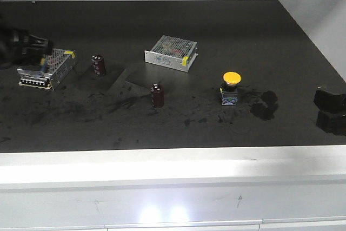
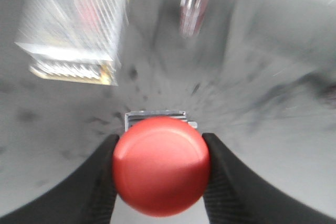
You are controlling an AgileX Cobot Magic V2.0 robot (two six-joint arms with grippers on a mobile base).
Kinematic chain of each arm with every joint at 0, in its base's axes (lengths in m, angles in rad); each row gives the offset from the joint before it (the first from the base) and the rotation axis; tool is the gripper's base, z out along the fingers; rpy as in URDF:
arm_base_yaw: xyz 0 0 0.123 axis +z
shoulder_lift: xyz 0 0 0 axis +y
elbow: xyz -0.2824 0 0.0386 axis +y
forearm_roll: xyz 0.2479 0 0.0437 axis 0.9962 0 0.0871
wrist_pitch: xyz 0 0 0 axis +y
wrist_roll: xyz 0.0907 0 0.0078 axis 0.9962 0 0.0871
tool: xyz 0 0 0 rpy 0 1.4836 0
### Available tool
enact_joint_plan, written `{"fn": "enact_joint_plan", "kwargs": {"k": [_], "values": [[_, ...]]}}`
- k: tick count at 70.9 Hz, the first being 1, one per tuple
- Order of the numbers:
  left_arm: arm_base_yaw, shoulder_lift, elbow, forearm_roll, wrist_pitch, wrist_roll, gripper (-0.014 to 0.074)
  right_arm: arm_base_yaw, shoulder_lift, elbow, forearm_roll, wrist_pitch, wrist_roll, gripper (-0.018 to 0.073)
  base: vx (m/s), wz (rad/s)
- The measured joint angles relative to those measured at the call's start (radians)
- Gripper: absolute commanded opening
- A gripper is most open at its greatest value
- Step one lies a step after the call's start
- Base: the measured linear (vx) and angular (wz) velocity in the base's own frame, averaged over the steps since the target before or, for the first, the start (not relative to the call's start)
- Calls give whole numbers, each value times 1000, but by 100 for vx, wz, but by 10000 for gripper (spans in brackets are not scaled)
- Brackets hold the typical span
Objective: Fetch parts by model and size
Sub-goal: 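Close the left gripper on the red button and lift it, then move the right gripper down over the yellow-capped button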
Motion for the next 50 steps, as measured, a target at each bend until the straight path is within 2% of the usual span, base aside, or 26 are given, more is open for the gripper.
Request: {"fn": "enact_joint_plan", "kwargs": {"k": [12,28,41,50], "values": [[0,-250,206,13,-51,2,-6,0,0,0,0,0,0,462,0,0],[0,-569,446,16,-59,2,-6,0,0,0,-23,9,0,455,0,0],[0,-843,598,22,-56,2,-6,0,0,-1,-31,19,-2,455,0,0],[0,-971,669,43,-46,2,-6,0,3,-27,-42,41,-8,455,0,0]]}}
